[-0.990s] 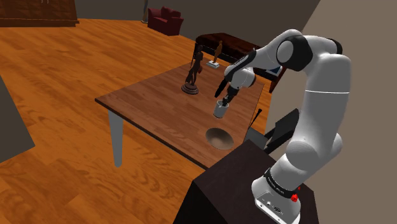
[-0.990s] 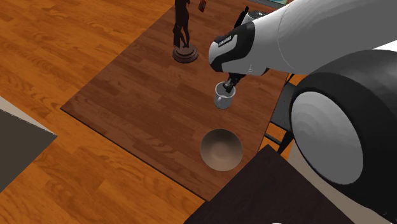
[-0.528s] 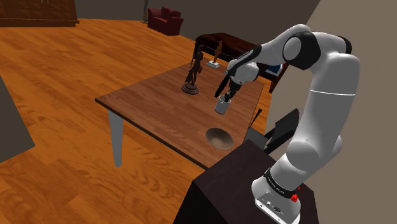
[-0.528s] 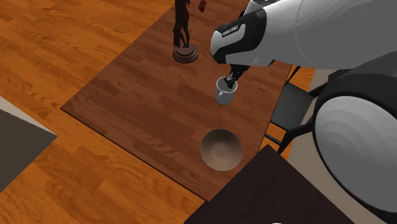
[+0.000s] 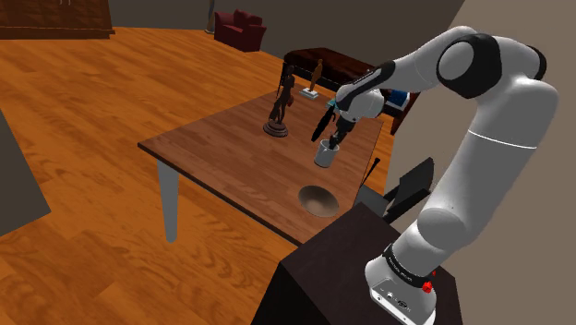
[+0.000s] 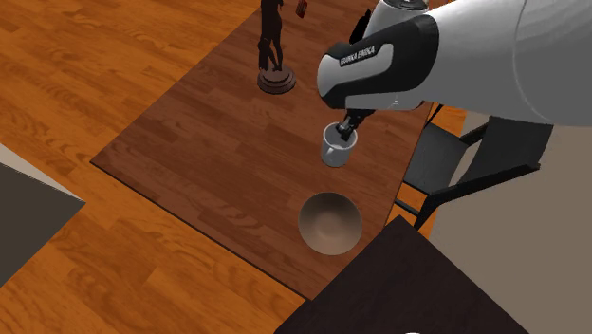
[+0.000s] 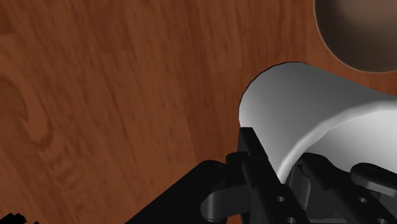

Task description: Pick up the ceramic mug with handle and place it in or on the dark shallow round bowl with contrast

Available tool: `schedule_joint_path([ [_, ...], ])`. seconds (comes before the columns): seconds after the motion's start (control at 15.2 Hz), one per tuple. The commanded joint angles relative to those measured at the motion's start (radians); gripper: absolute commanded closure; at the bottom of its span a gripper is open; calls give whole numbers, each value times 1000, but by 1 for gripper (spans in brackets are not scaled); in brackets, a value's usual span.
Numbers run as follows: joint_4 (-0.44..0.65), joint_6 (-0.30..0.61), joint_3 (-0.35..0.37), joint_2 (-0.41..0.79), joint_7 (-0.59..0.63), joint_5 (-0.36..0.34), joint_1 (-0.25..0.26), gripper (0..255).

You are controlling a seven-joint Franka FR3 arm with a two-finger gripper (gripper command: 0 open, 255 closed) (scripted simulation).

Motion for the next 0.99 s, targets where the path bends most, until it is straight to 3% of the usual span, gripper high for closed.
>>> schedule_joint_path([
  [0.0, -91, 28, -4, -74, 39, -33, 27, 255],
  [0.4, -340, 82, 10, -298, 182, -155, 69, 255],
  [0.79, -562, 84, 79, -533, 339, -262, 61, 255],
  [0.92, -573, 101, 82, -527, 338, -258, 62, 255],
])
